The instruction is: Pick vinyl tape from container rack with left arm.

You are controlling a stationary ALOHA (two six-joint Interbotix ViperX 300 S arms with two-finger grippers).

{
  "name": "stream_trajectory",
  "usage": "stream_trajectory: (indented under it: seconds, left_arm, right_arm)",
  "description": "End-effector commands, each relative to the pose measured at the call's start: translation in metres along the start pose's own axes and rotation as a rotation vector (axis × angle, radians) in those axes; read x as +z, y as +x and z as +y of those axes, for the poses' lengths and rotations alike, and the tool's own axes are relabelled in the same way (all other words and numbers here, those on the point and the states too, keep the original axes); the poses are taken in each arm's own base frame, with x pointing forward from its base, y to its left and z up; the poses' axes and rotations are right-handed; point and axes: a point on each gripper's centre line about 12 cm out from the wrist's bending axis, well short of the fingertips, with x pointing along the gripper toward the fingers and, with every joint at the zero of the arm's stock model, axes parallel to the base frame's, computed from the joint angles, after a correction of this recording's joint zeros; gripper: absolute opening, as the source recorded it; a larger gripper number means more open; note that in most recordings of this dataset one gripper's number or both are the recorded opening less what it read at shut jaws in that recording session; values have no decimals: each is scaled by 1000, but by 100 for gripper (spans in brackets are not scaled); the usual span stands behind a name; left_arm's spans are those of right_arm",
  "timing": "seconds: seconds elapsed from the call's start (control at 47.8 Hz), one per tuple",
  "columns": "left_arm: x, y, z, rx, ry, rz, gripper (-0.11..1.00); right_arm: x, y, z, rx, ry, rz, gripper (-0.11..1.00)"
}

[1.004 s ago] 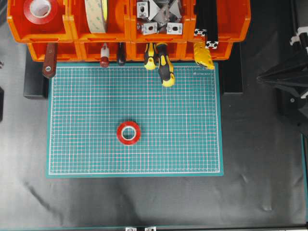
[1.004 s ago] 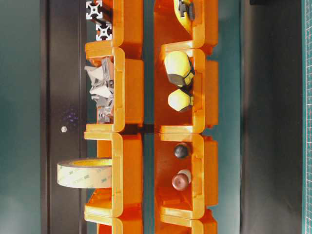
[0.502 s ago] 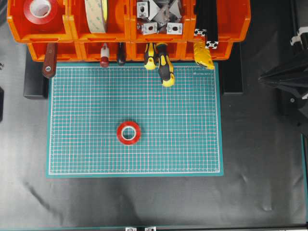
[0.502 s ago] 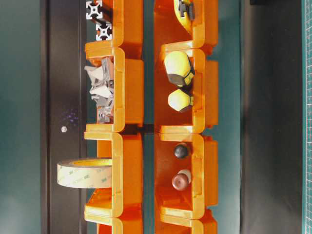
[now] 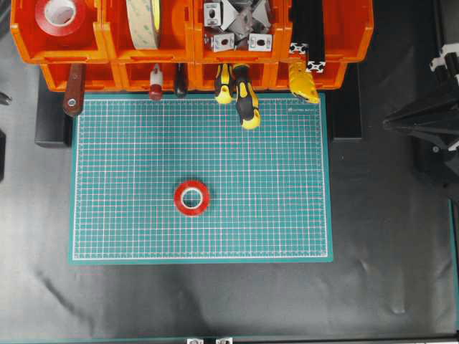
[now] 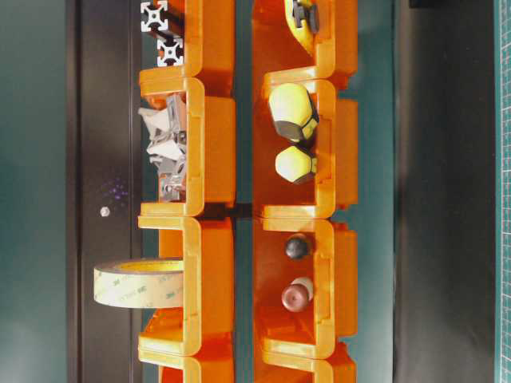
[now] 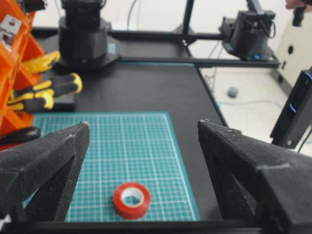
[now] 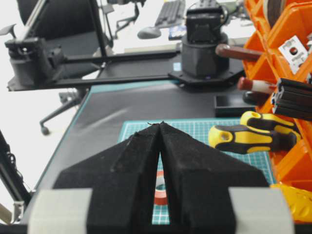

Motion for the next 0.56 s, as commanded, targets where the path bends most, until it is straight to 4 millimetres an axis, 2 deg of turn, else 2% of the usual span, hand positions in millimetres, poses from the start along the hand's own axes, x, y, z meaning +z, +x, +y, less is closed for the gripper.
stream_trajectory:
  seconds: [0.0, 0.544]
  left_arm:
    - [5, 1, 0, 0, 7, -15, 86]
    - [5, -1, 1, 4, 7, -27, 86]
  right_arm:
    - [3, 3, 3, 14, -5, -8, 0]
    - [1, 3, 4, 20, -9, 13, 0]
